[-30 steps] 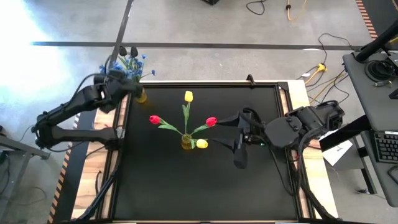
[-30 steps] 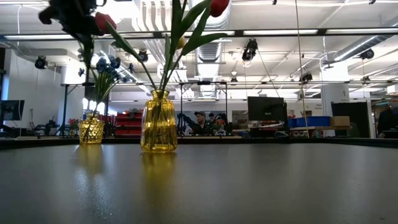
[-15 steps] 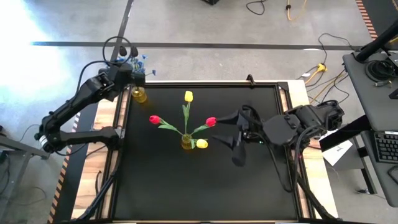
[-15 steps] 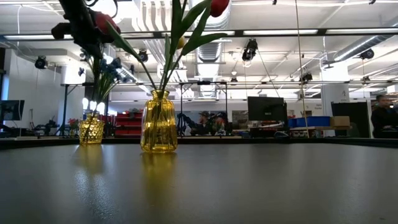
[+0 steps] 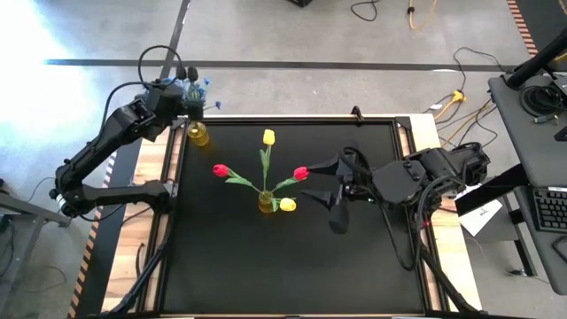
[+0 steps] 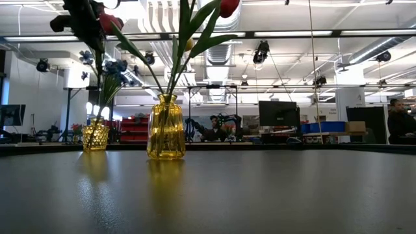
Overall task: Sort flowers into vase by color
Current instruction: Put the blue flowers into the top vase
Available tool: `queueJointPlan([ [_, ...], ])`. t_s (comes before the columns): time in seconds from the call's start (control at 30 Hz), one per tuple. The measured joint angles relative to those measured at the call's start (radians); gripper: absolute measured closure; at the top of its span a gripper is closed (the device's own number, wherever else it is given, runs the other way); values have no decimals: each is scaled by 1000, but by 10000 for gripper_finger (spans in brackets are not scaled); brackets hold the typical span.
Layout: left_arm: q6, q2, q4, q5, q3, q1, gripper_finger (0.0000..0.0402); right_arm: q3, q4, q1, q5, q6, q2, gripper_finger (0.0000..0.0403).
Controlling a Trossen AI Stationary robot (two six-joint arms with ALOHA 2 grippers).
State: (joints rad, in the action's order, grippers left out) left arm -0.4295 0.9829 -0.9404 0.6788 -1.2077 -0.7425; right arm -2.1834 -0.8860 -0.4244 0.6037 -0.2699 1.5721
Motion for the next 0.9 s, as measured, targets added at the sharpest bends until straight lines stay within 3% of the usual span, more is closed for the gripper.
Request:
queueJointPlan([
  [0.63,-70,0,74,-8,115,-6,401,0,-5,8,-9,8,0,165],
  [0.9,-91,20,66,16,148,-63,401,0,-23,8,-8,8,0,159],
])
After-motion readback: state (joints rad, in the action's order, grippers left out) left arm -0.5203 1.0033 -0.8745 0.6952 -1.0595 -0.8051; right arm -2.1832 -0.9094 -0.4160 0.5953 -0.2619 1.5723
